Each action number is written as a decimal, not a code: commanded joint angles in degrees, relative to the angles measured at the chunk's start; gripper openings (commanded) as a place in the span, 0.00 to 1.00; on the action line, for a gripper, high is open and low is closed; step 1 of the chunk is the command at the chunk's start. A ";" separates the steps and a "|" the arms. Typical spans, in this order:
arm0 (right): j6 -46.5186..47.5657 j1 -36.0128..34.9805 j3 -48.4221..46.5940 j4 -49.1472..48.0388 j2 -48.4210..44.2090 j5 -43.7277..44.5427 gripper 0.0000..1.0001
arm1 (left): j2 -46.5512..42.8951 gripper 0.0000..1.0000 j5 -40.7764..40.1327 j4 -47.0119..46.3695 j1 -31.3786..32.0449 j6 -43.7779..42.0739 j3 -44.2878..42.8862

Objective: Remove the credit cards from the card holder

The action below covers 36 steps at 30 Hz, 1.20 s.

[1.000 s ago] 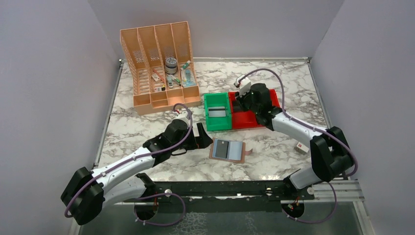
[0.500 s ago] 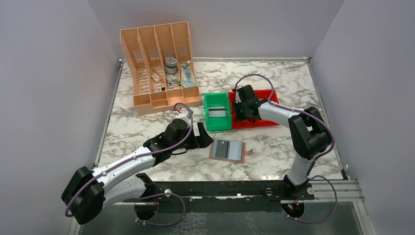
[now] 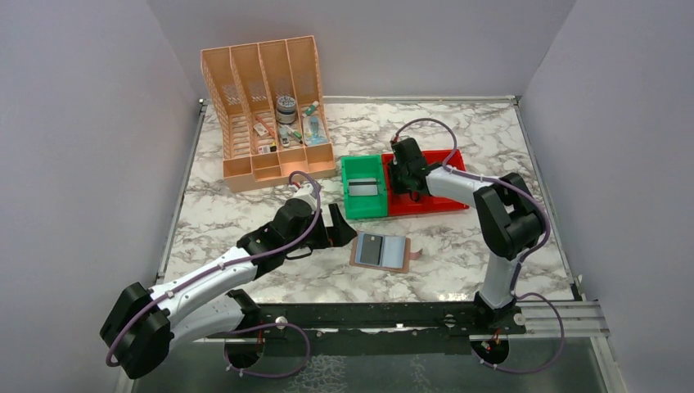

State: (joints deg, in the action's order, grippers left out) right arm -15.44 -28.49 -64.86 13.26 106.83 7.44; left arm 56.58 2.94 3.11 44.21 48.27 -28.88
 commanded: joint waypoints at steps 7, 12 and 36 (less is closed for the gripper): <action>-4.68 0.01 -1.78 -2.66 3.47 5.08 0.08 | -1.82 0.99 -1.38 -0.38 -0.35 0.07 -0.49; -4.29 0.09 -2.58 -1.55 1.54 4.13 0.12 | -1.74 0.99 -1.46 -0.40 -0.35 0.00 -0.52; -20.68 -0.37 30.22 -13.24 -36.79 -24.11 0.40 | 2.28 0.99 -1.27 -3.27 -0.35 -0.01 -0.24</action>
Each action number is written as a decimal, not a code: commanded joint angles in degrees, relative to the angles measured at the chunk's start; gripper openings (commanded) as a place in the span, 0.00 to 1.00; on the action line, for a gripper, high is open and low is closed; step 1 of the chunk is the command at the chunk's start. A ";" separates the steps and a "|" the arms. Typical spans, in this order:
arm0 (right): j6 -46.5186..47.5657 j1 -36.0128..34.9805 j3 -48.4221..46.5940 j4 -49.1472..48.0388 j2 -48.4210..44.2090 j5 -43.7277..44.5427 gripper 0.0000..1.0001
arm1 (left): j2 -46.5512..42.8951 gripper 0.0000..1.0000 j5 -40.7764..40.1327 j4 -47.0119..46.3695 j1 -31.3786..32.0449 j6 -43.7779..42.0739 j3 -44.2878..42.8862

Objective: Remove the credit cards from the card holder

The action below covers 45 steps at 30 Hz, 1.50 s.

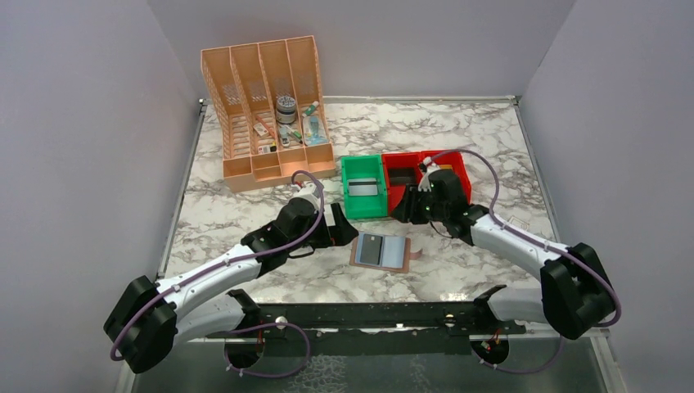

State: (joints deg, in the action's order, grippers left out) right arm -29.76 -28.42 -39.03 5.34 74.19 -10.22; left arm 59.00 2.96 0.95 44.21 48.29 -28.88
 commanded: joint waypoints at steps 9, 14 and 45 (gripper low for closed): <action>-7.08 -1.81 8.65 -6.82 -4.04 -11.42 0.40 | -1.02 0.99 -3.45 -1.24 -0.35 0.69 0.16; -9.72 -6.14 9.14 -9.25 -1.13 -10.77 0.38 | 0.24 0.99 -1.88 -3.47 -0.35 1.38 0.05; -14.94 -8.93 12.05 -10.54 9.59 -4.50 0.26 | 12.80 0.82 8.87 -6.01 -0.37 -1.89 -4.50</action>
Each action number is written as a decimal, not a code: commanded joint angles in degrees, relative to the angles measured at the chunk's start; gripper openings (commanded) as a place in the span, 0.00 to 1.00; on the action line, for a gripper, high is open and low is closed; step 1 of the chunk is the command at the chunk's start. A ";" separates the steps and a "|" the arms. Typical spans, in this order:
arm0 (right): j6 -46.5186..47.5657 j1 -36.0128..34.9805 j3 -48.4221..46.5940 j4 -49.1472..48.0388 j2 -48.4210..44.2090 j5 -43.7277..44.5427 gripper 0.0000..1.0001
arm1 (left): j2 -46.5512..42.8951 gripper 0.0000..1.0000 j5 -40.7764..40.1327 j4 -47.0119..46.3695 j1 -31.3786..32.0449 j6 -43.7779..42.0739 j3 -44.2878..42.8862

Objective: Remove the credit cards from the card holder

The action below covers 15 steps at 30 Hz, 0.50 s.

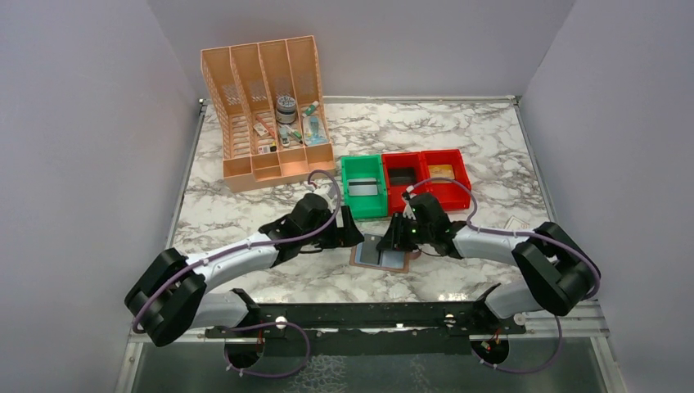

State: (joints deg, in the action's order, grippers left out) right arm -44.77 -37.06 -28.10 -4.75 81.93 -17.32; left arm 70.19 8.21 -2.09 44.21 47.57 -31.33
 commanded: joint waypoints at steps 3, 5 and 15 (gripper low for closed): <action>1.14 -0.30 1.18 -0.65 2.96 2.77 0.24 | 3.29 0.79 4.89 -3.49 -0.35 -1.29 -2.32; 1.96 -0.30 0.55 -0.56 3.75 2.12 0.23 | 4.06 0.77 5.10 -4.57 -0.22 -0.33 -1.66; 3.88 -0.29 -0.27 -0.87 4.23 1.71 0.09 | 9.19 0.71 7.77 -5.81 0.62 -1.36 -3.81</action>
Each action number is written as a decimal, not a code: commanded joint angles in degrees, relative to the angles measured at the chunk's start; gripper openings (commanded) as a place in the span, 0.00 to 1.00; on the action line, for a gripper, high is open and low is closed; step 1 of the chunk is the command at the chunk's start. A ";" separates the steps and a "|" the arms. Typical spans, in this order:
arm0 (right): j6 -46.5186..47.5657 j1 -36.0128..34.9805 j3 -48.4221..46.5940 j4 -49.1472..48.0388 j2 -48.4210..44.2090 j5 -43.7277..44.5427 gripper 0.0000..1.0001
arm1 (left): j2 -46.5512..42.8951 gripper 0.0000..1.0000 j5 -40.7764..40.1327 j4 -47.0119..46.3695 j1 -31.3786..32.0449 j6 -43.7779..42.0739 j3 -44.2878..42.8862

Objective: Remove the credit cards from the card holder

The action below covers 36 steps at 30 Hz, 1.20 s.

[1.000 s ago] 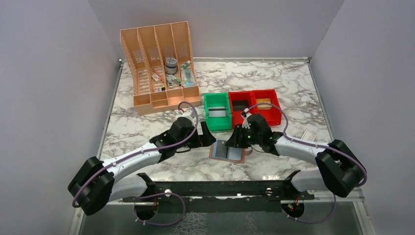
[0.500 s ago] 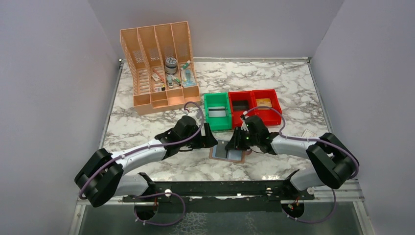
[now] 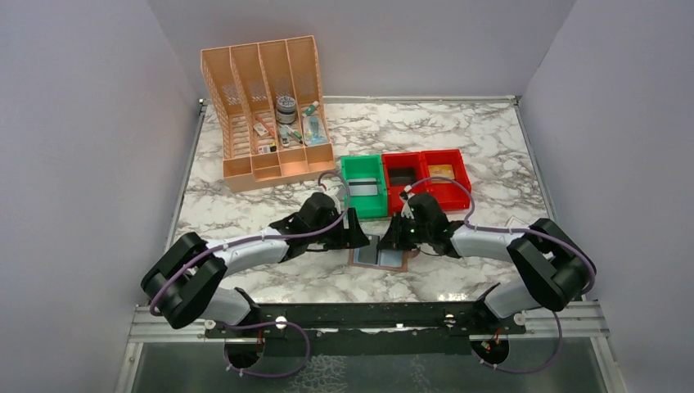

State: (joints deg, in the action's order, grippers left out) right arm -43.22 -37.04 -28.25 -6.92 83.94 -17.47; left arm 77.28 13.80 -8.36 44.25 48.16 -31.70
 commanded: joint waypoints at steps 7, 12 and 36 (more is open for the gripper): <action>2.44 -0.32 0.34 0.84 1.97 2.06 0.02 | 4.33 0.71 -1.22 5.44 2.49 -4.48 -6.98; 1.77 -0.32 1.04 0.64 1.82 1.40 0.01 | 6.75 0.70 -3.86 9.79 4.10 -7.81 -10.92; -0.37 -0.32 2.85 -0.58 -2.85 1.83 0.01 | 10.45 0.58 -12.30 18.89 8.44 -11.36 -16.23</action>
State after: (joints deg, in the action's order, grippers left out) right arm -43.51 -37.06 -25.21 -10.17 82.06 -17.41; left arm 87.92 3.31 10.15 52.27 37.69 -46.17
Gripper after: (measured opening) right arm 0.015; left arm 0.601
